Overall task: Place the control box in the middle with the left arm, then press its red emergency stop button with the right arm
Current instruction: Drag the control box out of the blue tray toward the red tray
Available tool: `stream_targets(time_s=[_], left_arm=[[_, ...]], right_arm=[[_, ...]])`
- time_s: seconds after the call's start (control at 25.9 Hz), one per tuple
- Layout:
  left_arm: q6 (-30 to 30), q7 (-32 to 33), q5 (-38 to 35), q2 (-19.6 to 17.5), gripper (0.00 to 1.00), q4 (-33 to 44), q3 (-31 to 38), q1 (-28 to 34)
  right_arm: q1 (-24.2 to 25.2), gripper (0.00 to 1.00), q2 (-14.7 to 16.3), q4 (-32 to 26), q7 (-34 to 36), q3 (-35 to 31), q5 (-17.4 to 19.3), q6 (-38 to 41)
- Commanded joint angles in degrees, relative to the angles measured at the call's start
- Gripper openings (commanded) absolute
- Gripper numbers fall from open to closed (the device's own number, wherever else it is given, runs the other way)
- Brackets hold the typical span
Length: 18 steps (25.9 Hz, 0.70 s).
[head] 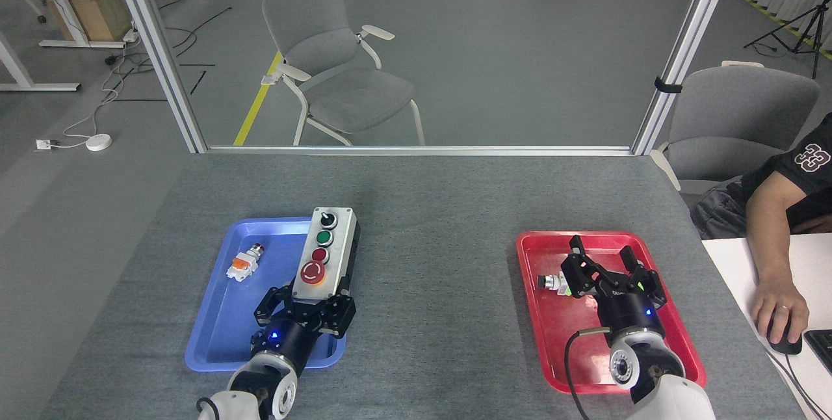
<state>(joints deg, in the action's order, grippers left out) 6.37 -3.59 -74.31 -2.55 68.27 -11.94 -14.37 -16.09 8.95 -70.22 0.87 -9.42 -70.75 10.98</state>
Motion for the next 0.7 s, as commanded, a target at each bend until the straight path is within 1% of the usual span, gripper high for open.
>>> stream_targets(time_s=[0.0, 0.04, 0.15, 0.23, 0.31, 0.39, 0.46, 0.54, 0.66], left_arm=[[0.40, 0.33, -0.05, 0.97, 0.00, 5.38, -6.17, 3.39], [0.13, 0.51, -0.40, 1.41, 0.00, 5.03, -7.84, 3.30], [-1.71, 0.95, -1.19, 5.45, 0.00, 2.57, -11.00, 2.33], [-1.89, 2.35, -1.36, 7.04, 0.00, 0.02, -13.29, 0.05], [-2.24, 3.41, -1.54, 8.79, 0.00, -5.43, -15.92, -2.59], [-4.00, 3.50, -1.54, 10.46, 0.00, -10.97, -17.24, -5.93], [-6.19, 3.50, -1.45, 10.64, 0.00, -15.19, -19.70, -9.01], [-7.60, 3.50, -1.10, 10.55, 0.00, -16.95, -22.96, -11.29], [-8.13, 3.50, -0.84, 10.55, 0.00, -18.35, -24.54, -12.26]], right_arm=[[0.00, 1.00, 0.10, 0.00, 0.01, -0.07, 0.00, -0.08], [0.00, 1.00, 0.01, 0.00, 0.01, 0.02, 0.00, -0.08], [0.00, 1.00, 0.10, 0.00, 0.01, 0.02, 0.00, -0.08], [0.00, 1.00, 0.10, 0.00, 0.01, 0.02, 0.00, -0.08], [0.00, 1.00, 0.10, 0.00, -0.08, 0.02, 0.00, -0.08], [0.00, 1.00, 0.10, 0.00, -0.08, -0.07, 0.00, -0.08], [0.00, 1.00, 0.10, 0.00, -0.08, -0.07, 0.09, -0.08], [0.00, 1.00, 0.10, 0.00, -0.08, -0.07, 0.17, -0.08], [0.00, 1.00, 0.10, 0.00, -0.08, -0.07, 0.17, -0.08]])
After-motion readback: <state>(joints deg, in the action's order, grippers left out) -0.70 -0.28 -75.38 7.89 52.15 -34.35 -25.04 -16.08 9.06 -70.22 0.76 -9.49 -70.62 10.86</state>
